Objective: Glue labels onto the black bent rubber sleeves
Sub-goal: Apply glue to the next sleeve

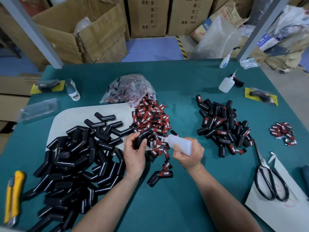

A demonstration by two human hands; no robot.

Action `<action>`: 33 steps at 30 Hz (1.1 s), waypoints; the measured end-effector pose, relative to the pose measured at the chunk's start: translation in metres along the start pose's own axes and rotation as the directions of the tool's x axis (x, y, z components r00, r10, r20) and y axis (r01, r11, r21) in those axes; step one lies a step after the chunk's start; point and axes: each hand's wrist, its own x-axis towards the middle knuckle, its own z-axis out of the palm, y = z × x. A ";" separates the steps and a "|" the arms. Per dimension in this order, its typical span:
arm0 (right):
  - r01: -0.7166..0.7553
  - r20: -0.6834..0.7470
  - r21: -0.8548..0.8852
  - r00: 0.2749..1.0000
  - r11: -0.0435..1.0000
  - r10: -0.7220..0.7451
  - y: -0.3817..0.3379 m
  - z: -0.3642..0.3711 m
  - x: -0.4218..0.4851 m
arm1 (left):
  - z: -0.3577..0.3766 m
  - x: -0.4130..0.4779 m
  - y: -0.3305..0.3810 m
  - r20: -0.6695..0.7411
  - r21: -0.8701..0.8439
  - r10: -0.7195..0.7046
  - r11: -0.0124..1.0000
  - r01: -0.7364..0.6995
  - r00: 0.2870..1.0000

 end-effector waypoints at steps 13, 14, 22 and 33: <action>-0.005 0.011 0.037 1.000 0.999 0.005 0.004 0.000 0.000 | -0.003 -0.001 0.003 0.011 0.003 -0.022 1.000 0.022 1.000; -0.003 0.009 0.043 1.000 0.999 0.003 0.004 0.000 0.000 | -0.003 -0.001 0.003 0.011 0.001 -0.030 1.000 0.030 0.999; -0.033 0.004 0.081 0.999 0.996 0.033 0.006 -0.001 -0.002 | -0.003 -0.002 0.005 0.008 -0.036 -0.070 0.997 0.071 0.997; -0.056 0.032 0.200 0.998 0.978 0.050 0.008 0.004 -0.009 | -0.003 -0.001 0.000 0.012 -0.027 -0.041 0.999 0.041 0.999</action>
